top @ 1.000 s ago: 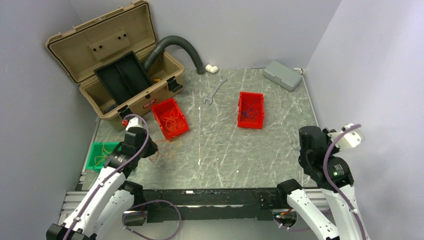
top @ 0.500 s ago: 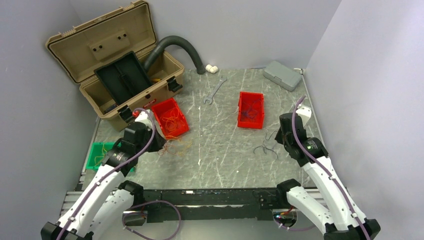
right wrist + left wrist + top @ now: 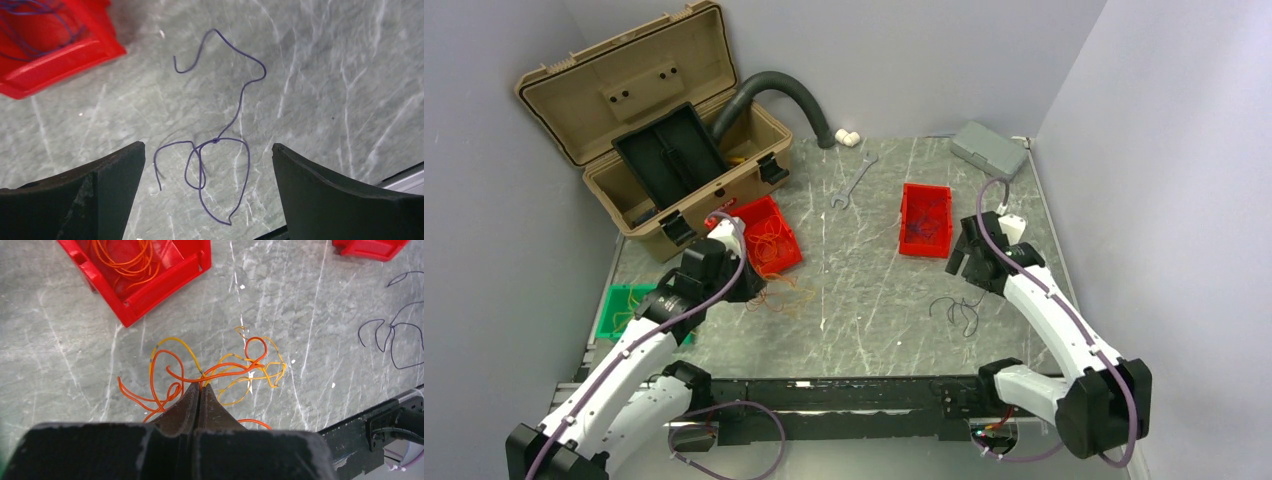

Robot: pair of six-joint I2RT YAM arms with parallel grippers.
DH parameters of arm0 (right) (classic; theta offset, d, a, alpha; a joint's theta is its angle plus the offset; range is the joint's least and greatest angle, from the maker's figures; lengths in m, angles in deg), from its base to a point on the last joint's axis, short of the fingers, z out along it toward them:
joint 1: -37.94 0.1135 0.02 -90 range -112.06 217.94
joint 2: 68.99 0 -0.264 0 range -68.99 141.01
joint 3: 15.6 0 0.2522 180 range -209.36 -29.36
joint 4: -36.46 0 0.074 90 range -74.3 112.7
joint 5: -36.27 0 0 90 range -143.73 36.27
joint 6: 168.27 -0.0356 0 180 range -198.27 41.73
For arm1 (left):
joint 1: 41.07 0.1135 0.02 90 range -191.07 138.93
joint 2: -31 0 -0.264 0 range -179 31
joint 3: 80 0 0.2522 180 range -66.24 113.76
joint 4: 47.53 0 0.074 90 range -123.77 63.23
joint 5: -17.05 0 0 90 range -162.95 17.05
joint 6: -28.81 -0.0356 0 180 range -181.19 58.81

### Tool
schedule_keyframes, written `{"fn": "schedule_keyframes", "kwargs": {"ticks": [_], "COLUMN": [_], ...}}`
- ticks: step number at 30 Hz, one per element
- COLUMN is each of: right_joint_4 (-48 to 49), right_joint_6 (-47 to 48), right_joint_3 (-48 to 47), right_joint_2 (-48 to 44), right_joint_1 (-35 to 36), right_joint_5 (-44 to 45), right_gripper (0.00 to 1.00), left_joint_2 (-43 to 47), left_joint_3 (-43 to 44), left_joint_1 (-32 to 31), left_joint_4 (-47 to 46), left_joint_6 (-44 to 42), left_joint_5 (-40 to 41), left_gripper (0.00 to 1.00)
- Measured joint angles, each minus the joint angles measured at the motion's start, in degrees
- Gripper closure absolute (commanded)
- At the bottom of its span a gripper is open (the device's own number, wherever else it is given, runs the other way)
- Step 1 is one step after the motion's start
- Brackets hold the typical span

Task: Untangle the cables
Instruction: Untie the cable, then pick up the cable at the center of the board.

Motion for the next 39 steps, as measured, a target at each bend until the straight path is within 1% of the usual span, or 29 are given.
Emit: {"fn": "schedule_keyframes", "kwargs": {"ticks": [2,7,9,15,18,24,26,28,32,34,35,39], "right_joint_4": [1.2,3.0,3.0,5.1,6.8,10.2,11.3,12.5,14.1,14.5,14.4,11.3], "right_joint_6": [-0.8,-2.4,-3.2,-4.4,-5.1,-6.4,-6.9,-7.3,-8.0,-8.3,-8.2,-8.3], "right_joint_3": [2.0,7.2,8.2,10.3,12.7,16.1,16.8,17.2,17.6,17.6,17.6,15.4], "right_joint_2": [1.3,0.9,0.9,0.9,1.5,4.0,4.3,4.5,5.0,4.9,4.8,2.9], "right_joint_1": [-1.9,-7.9,-9.7,-12.0,-12.6,-12.7,-12.7,-12.6,-12.3,-12.2,-12.2,-12.2], "right_joint_5": [-2.0,-8.1,-9.2,-11.1,-12.9,-16.4,-17.5,-18.6,-20.2,-20.5,-20.5,-20.1], "right_gripper": [0.0,0.0,0.0,0.01,0.05,0.2,0.27,0.4,0.81,0.97,1.0,1.0], "left_joint_2": [-0.5,-1.0,-1.1,-1.9,-2.9,-3.7,-3.7,-4.0,-4.7,-4.8,-4.8,-4.8], "left_joint_3": [0.0,0.0,0.0,0.0,0.0,0.0,0.0,0.0,0.0,0.0,0.0,0.0], "left_joint_1": [-0.8,-2.7,-3.3,-4.5,-4.6,-4.8,-4.8,-4.8,-4.8,-4.8,-4.8,-4.8], "left_joint_4": [-0.3,-1.0,-1.4,-2.5,-3.2,-4.5,-4.6,-4.7,-5.2,-5.4,-5.4,-5.4], "left_joint_6": [0.0,0.0,0.0,0.0,0.0,0.0,-0.1,-0.2,-0.6,-0.9,-1.0,-1.1], "left_joint_5": [-0.3,-0.8,-0.9,-1.3,-1.4,-1.9,-1.9,-1.9,-1.9,-1.9,-1.9,-1.9], "left_gripper": [1.0,1.0,1.0,1.0,1.0,1.0,1.0,1.0,1.0,1.0,1.0,1.0]}}
